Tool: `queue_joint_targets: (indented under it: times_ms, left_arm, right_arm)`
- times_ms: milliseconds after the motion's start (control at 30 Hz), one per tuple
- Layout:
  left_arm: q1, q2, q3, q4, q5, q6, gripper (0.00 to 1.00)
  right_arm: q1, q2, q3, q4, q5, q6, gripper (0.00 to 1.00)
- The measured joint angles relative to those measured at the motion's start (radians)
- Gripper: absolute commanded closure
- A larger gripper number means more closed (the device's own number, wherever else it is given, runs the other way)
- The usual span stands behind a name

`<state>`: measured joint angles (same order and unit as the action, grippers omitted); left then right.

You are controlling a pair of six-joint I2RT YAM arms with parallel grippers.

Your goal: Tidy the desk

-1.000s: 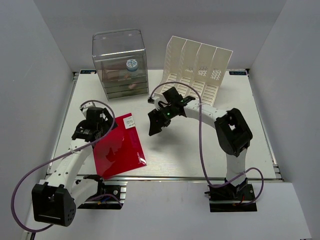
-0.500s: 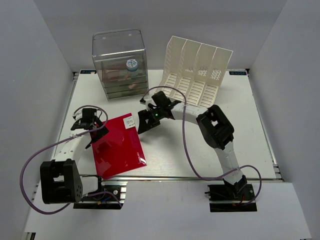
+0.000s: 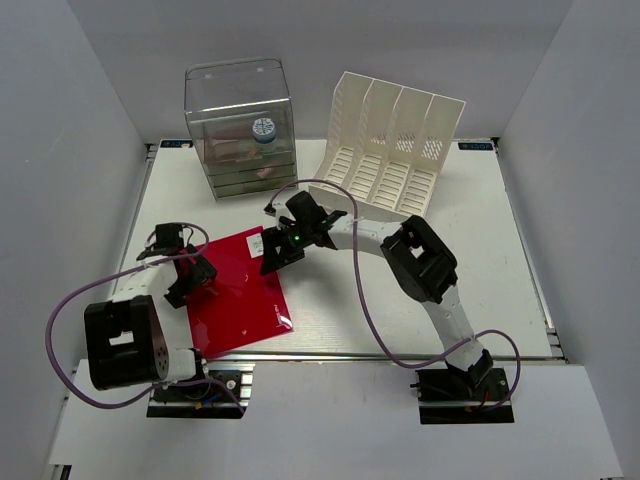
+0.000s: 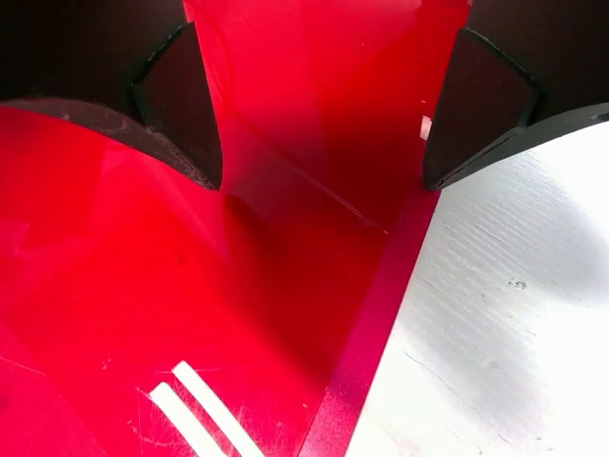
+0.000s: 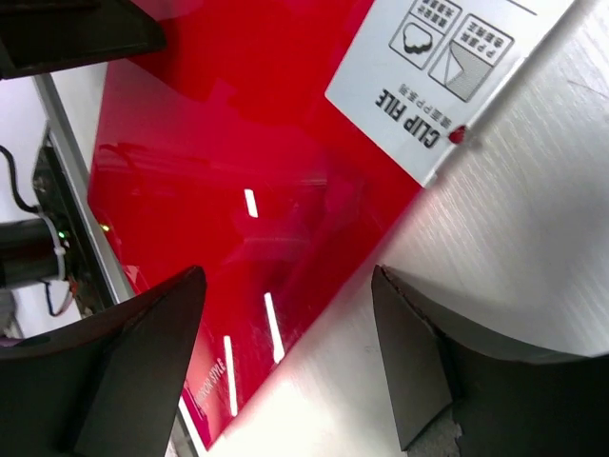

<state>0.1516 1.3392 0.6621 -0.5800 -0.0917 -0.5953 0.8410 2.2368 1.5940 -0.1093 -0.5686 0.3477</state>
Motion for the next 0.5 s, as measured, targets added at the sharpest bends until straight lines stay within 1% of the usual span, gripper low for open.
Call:
queue_joint_targets:
  times_ms: [167, 267, 300, 367, 500]
  left_arm:
    - [0.030, 0.002, 0.000, 0.019, 0.063, 0.018, 0.08]
    - [0.038, 0.005, 0.000, 0.025, 0.087, 0.040, 0.08]
    - [0.040, 0.005, 0.000, 0.028, 0.094, 0.049, 0.09]
    - [0.045, 0.005, -0.002, 0.036, 0.108, 0.063, 0.09]
    - [0.053, 0.005, -0.008, 0.064, 0.138, 0.095, 0.12]
  right_arm:
    - [0.005, 0.015, 0.000, 0.031, -0.012, 0.037, 0.31]
    - [0.003, 0.021, 0.000, 0.037, -0.013, 0.045, 0.37]
    - [0.002, 0.022, 0.001, 0.039, -0.015, 0.047, 0.41]
    - [-0.003, 0.026, 0.000, 0.040, -0.018, 0.056, 0.45]
    - [-0.010, 0.029, 0.000, 0.040, -0.026, 0.068, 0.47]
